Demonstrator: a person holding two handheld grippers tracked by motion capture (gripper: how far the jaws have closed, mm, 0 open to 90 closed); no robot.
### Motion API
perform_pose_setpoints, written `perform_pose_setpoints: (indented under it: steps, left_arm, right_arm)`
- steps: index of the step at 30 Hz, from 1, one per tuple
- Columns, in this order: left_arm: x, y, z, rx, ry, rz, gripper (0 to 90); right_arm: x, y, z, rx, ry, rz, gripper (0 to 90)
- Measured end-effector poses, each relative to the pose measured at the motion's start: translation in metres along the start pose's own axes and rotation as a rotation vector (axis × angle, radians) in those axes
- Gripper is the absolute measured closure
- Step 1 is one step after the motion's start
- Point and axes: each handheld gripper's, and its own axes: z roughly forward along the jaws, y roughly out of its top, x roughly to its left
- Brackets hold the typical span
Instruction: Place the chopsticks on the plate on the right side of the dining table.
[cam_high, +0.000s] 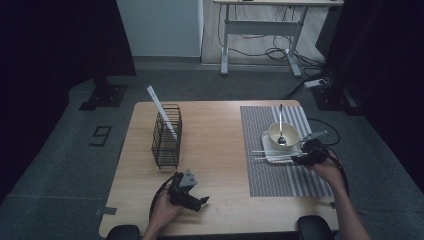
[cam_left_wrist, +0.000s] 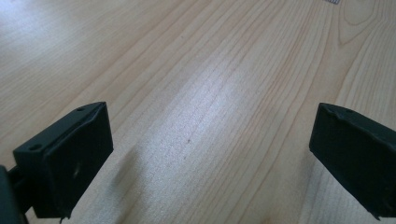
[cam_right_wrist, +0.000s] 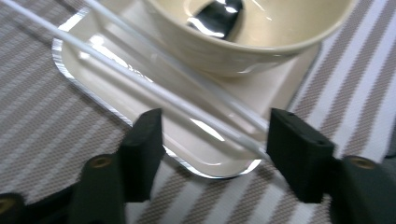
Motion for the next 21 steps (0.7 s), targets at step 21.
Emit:
perform_pose_setpoints:
  steps: [21]
  left_arm:
    - [0.000,0.000,0.004,0.045,-0.002,0.009,0.0]
  right_arm:
    - [0.070,-0.011,0.006,-0.286,0.047,0.066,0.0]
